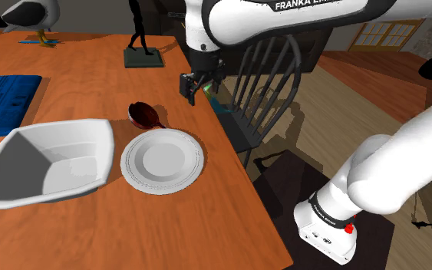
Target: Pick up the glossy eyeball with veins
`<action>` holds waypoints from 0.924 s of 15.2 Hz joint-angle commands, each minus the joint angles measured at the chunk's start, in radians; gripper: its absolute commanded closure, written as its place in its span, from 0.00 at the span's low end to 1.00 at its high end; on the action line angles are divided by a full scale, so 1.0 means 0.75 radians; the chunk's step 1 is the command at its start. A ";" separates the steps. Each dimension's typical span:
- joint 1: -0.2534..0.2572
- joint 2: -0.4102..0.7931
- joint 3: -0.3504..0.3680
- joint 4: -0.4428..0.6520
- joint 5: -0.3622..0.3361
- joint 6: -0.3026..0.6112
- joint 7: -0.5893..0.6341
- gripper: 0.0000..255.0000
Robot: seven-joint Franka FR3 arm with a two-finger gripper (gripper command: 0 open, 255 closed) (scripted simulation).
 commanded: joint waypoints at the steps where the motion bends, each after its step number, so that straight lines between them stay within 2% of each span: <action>1: 0.008 0.106 0.027 0.085 -0.038 0.014 0.055 0.00; 7: 0.074 0.424 0.078 0.360 -0.176 0.019 0.217 0.00; 14: 0.216 0.825 0.071 0.802 -0.337 -0.063 0.347 0.00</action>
